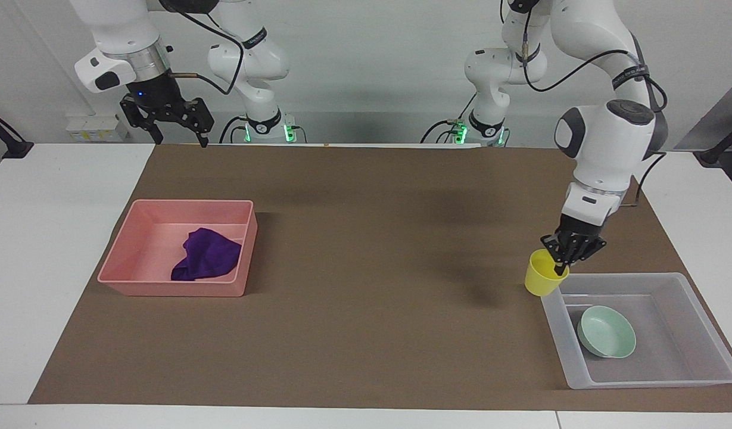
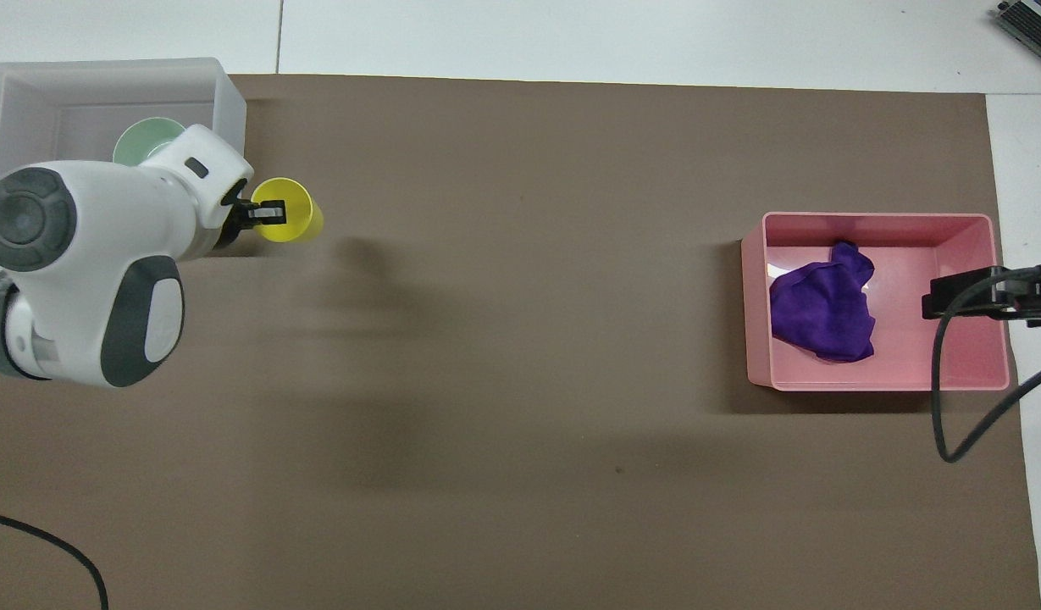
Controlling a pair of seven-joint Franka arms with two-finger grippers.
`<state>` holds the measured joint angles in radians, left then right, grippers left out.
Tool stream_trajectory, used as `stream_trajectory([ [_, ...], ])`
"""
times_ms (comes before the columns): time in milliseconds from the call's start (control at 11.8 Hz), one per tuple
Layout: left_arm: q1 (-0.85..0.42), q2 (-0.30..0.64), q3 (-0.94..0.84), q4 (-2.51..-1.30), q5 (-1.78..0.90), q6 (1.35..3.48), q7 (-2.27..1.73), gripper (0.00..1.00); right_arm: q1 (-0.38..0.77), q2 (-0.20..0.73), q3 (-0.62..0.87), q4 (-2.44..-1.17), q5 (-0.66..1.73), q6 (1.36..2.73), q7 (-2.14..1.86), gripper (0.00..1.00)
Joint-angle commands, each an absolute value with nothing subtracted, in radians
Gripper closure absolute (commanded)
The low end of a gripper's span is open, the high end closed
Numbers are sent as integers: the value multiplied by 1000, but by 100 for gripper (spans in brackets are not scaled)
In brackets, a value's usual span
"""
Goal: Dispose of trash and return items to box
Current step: 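Lift the yellow cup with the left gripper into the clear bin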
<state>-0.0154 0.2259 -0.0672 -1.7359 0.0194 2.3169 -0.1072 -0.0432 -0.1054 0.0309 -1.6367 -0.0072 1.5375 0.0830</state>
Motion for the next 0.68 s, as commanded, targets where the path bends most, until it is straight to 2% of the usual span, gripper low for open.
stream_trajectory([
  [0, 70, 302, -80, -1614, 32, 2263, -35, 100, -48, -114, 35, -1646, -9, 1528, 64, 0],
  [339, 158, 405, -84, -1501, 22, 2260, -9, 100, -48, -114, 35, -1646, -9, 1529, 66, 0],
  [593, 208, 460, -84, -1463, -41, 2275, 82, 100, -48, -114, 35, -1646, -9, 1528, 66, 0],
])
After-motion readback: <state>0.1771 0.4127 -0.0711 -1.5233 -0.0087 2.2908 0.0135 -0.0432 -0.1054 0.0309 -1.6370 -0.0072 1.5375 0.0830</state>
